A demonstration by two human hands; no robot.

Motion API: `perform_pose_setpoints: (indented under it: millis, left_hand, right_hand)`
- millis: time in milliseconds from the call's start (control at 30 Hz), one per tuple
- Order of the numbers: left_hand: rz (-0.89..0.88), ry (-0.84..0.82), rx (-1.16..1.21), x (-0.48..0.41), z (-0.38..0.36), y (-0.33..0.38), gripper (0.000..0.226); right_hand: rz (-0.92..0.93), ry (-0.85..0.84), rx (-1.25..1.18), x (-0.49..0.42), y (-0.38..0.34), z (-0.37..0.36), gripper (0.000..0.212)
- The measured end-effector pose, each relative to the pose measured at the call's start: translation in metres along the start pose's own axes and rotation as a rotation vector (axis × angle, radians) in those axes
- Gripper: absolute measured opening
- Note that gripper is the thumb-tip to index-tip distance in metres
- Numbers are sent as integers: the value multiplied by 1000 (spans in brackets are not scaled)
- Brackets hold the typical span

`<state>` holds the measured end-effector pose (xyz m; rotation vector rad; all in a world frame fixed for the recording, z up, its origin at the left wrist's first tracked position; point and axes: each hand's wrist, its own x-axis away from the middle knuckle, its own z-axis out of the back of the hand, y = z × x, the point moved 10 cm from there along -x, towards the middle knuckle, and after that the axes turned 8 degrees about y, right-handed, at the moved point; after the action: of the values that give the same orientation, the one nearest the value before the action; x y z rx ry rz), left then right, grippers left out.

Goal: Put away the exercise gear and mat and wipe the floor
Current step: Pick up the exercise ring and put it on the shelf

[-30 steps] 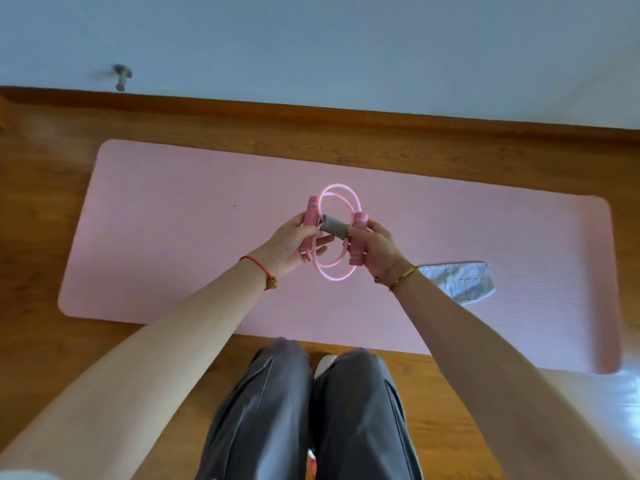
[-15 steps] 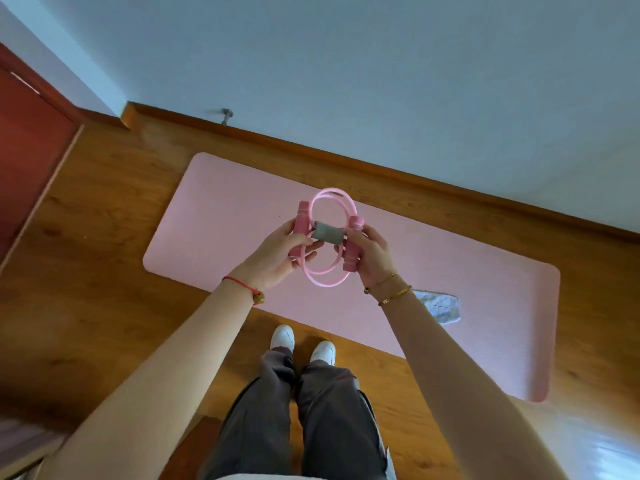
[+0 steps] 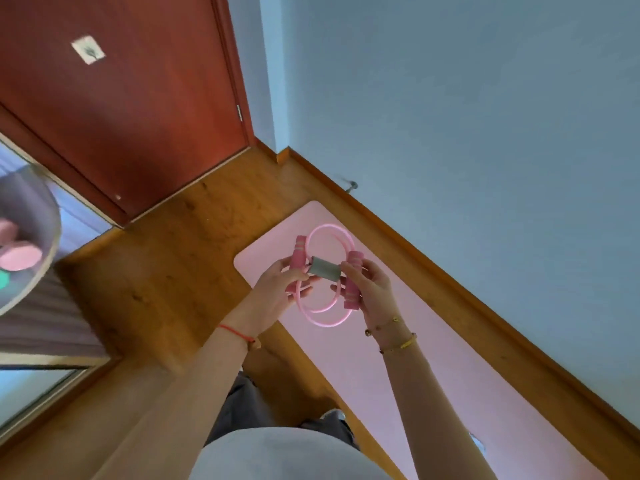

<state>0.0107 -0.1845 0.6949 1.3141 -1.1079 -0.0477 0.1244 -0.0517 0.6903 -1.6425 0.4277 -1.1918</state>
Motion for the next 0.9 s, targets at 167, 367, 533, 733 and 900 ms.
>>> perform_pose_setpoints:
  millis: [167, 367, 533, 733, 900]
  left_hand:
    - [-57, 104, 177, 14, 98, 41, 39]
    - [-76, 301, 264, 21, 241, 67, 35]
    - [-62, 464, 320, 28, 353, 67, 37]
    - [-62, 601, 444, 40, 443, 58, 29]
    - [-58, 707, 514, 38, 498, 57, 36]
  right_hand:
    - [19, -155, 97, 6, -20, -116, 40]
    - [9, -385, 164, 16, -20, -274, 45]
    - [-17, -553, 268, 23, -6, -393, 51]
    - [-15, -743, 414, 36, 5, -506, 57]
    - [-36, -897, 538, 29, 16, -587, 34]
